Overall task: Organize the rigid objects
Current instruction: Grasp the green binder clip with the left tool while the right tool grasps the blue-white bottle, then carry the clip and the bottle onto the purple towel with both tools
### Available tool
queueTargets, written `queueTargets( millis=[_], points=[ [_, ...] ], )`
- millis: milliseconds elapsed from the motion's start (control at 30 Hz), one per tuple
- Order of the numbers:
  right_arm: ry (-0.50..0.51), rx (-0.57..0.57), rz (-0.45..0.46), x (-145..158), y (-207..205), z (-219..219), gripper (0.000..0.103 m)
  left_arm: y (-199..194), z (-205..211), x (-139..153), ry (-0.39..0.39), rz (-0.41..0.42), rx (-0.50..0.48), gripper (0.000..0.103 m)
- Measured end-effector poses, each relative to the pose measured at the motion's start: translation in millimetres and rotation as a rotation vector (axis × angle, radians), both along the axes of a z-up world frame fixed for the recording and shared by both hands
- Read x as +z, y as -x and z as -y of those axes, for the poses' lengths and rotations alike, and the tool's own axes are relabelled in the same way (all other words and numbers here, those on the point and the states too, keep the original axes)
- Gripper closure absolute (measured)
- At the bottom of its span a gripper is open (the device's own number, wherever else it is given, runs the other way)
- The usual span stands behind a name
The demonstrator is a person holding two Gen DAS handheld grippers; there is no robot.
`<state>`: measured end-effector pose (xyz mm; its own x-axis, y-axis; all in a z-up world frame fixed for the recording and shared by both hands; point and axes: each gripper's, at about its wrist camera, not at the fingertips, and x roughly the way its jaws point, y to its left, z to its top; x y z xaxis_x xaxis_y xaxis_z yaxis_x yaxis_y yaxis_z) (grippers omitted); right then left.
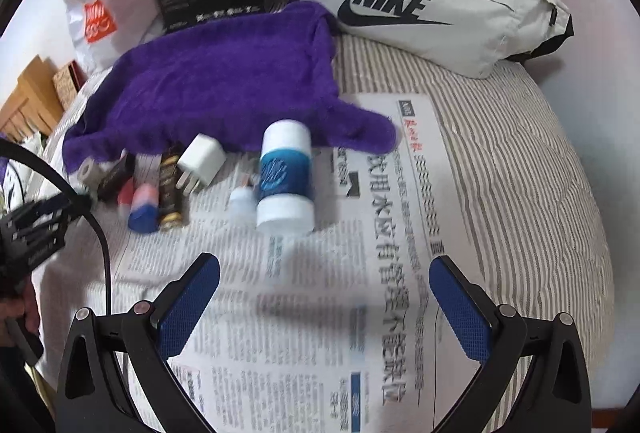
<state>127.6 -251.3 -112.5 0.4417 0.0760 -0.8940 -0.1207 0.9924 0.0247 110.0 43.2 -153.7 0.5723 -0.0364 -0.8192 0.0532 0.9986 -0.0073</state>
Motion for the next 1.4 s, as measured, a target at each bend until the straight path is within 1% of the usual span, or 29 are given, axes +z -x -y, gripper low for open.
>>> queueTargets(
  millis=[100, 233, 333, 400, 433, 467, 500, 533, 600, 733, 833, 900, 933, 967, 1000, 1233, 1400],
  points=[
    [0.005, -0.019, 0.008, -4, -12, 5, 0.000, 1, -2, 0, 0.016, 0.009, 0.013, 0.064],
    [-0.054, -0.014, 0.021, -6, -24, 6, 0.001, 1, 0, 0, 0.009, 0.015, 0.012, 0.064],
    [-0.077, -0.010, 0.033, -8, -38, 1, 0.002, 2, 1, 0, 0.008, 0.018, 0.007, 0.064],
    [-0.078, 0.002, 0.030, -11, -47, -4, 0.010, 2, 1, 0, 0.009, 0.023, 0.002, 0.064],
    [-0.074, 0.011, 0.026, -13, -49, -6, 0.019, 2, 1, 0, 0.009, 0.024, -0.001, 0.064],
    [-0.065, 0.023, 0.016, -16, -53, -9, 0.026, 3, 0, 0, 0.009, 0.025, -0.004, 0.064],
    [-0.060, 0.033, 0.003, -19, -56, -10, 0.026, 3, 0, 1, 0.009, 0.024, -0.007, 0.064],
    [-0.075, 0.043, -0.005, -21, -58, -11, 0.027, 3, 0, 1, 0.009, 0.023, -0.008, 0.064],
    [-0.082, 0.059, -0.005, -25, -60, -13, 0.030, 3, 0, 1, 0.004, 0.025, -0.014, 0.064],
    [-0.059, 0.072, -0.015, -36, -64, -19, 0.036, 3, -1, 1, 0.010, 0.026, -0.016, 0.064],
    [-0.048, 0.076, 0.009, -38, -66, -22, 0.038, 3, 0, 1, 0.006, 0.024, -0.018, 0.064],
    [-0.048, 0.092, 0.021, -38, -66, -23, 0.044, 3, 0, 1, 0.004, 0.024, -0.018, 0.064],
    [-0.049, 0.101, 0.021, -37, -66, -24, 0.054, 3, 0, 1, 0.004, 0.023, -0.019, 0.064],
    [-0.057, 0.112, 0.017, -35, -66, -25, 0.066, 3, 0, 1, 0.004, 0.022, -0.021, 0.064],
    [-0.072, 0.123, 0.006, -34, -66, -25, 0.067, 4, 1, 1, 0.004, 0.022, -0.023, 0.064],
    [-0.063, 0.129, 0.008, -35, -67, -28, 0.067, 4, 1, 2, 0.007, 0.016, -0.025, 0.064],
    [-0.101, 0.124, -0.002, -27, -62, -15, 0.067, 6, -1, 4, 0.018, 0.002, -0.022, 0.064]
  ],
)
